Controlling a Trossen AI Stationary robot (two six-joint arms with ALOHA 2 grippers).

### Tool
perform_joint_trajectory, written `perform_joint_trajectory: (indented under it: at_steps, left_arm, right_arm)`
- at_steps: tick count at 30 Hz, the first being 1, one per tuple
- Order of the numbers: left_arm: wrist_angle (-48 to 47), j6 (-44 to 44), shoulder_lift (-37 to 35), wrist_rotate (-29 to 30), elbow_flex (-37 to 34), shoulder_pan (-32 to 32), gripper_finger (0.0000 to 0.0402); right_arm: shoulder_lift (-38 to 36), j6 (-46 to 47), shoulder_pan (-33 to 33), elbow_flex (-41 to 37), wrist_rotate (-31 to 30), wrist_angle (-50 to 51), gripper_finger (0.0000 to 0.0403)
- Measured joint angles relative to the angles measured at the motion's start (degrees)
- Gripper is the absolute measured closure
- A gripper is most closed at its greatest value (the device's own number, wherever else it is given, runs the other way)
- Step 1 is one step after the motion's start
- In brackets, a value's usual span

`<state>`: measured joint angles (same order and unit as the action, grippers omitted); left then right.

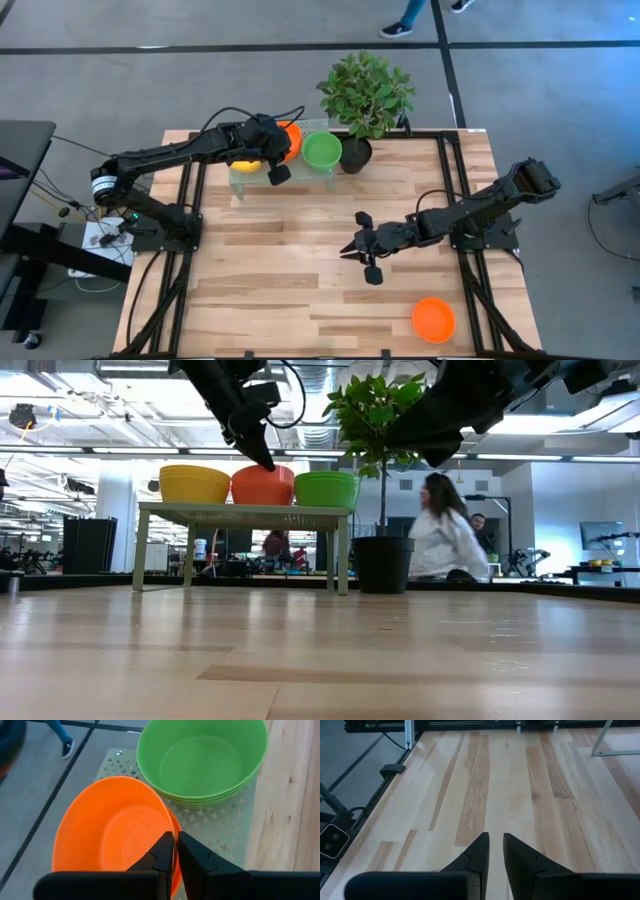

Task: Pick & Place Mini bowls
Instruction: Stack the orange bowl on top of the other orange bowls on the shelf

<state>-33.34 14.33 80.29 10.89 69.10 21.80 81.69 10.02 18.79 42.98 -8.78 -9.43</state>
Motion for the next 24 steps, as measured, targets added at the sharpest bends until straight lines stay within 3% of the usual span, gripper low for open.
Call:
perform_joint_trajectory:
  at_steps: [5, 14, 24]
  left_arm:
    - [0.00, 0.02, 0.00, 3.94, 0.00, -0.02, 0.0356]
    - [2.43, 0.00, -0.21, 4.16, 0.00, -3.01, 0.0280]
    - [3.84, -6.80, -2.60, 3.90, 0.02, -17.46, 0.0276]
  right_arm:
    - [0.00, -0.02, 0.00, 0.00, 0.00, -0.02, 0.0351]
    - [0.00, -0.03, -0.39, 0.00, -0.07, -0.02, 0.0351]
    - [0.02, 0.07, -0.57, -0.04, -0.13, -0.17, 0.0351]
